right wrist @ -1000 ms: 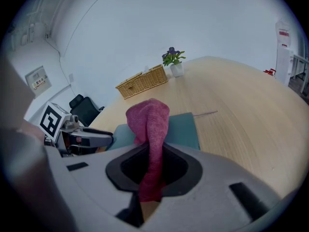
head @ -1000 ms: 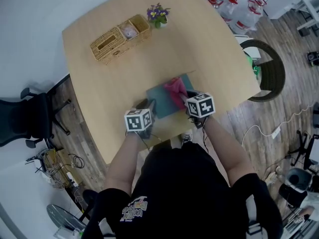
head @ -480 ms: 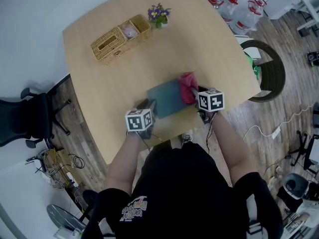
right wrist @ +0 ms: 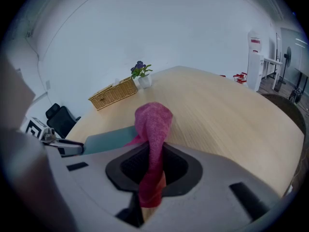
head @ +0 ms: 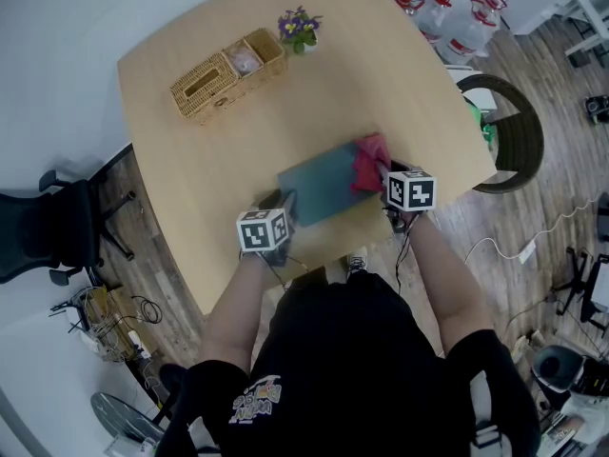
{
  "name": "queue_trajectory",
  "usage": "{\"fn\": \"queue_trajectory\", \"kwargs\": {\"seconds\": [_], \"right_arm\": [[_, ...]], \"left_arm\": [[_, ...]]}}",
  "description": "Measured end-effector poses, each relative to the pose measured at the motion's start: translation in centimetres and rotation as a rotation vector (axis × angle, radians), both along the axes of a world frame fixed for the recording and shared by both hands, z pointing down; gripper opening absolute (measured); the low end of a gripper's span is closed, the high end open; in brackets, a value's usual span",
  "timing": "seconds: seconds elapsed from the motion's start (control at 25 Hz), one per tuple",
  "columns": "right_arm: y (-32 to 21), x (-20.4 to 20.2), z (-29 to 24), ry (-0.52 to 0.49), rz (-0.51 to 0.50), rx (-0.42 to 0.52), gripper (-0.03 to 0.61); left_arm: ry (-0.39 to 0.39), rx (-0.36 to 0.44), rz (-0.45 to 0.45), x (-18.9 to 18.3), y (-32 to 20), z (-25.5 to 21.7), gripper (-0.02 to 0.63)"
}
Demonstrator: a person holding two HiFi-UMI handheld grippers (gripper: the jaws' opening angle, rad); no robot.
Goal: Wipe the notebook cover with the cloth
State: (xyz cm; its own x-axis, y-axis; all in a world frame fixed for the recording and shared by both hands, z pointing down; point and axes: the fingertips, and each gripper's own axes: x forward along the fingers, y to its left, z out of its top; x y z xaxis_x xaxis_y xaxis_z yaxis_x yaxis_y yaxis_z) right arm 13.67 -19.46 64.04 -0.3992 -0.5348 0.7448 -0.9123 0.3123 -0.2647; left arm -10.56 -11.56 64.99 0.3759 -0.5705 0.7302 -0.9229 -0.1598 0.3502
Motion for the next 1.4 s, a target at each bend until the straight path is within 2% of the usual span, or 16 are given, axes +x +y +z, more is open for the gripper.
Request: {"fn": "queue_trajectory", "kwargs": {"seconds": [0.24, 0.56, 0.8, 1.08, 1.4], "right_arm": [[-0.4, 0.3, -1.9, -0.001, 0.014, 0.070, 0.067], [1.8, -6.0, -3.8, -0.157, -0.079, 0.058, 0.067], [5.2, -11.5, -3.3, -0.258, -0.161, -0.022, 0.067], [10.3, -17.1, -1.8, -0.272, -0.327, -0.110, 0.067], [13.6, -19.7, -1.0, -0.385, -0.344, -0.228, 0.067]], "left_arm": [[0.001, 0.001, -0.001, 0.1, 0.0, 0.0, 0.143], [-0.003, 0.002, -0.001, 0.1, 0.0, 0.1, 0.143], [-0.001, 0.001, -0.002, 0.0, 0.0, 0.1, 0.143], [-0.003, 0.000, -0.002, 0.0, 0.0, 0.1, 0.143], [0.001, -0.001, -0.001, 0.0, 0.0, 0.1, 0.143]]}}
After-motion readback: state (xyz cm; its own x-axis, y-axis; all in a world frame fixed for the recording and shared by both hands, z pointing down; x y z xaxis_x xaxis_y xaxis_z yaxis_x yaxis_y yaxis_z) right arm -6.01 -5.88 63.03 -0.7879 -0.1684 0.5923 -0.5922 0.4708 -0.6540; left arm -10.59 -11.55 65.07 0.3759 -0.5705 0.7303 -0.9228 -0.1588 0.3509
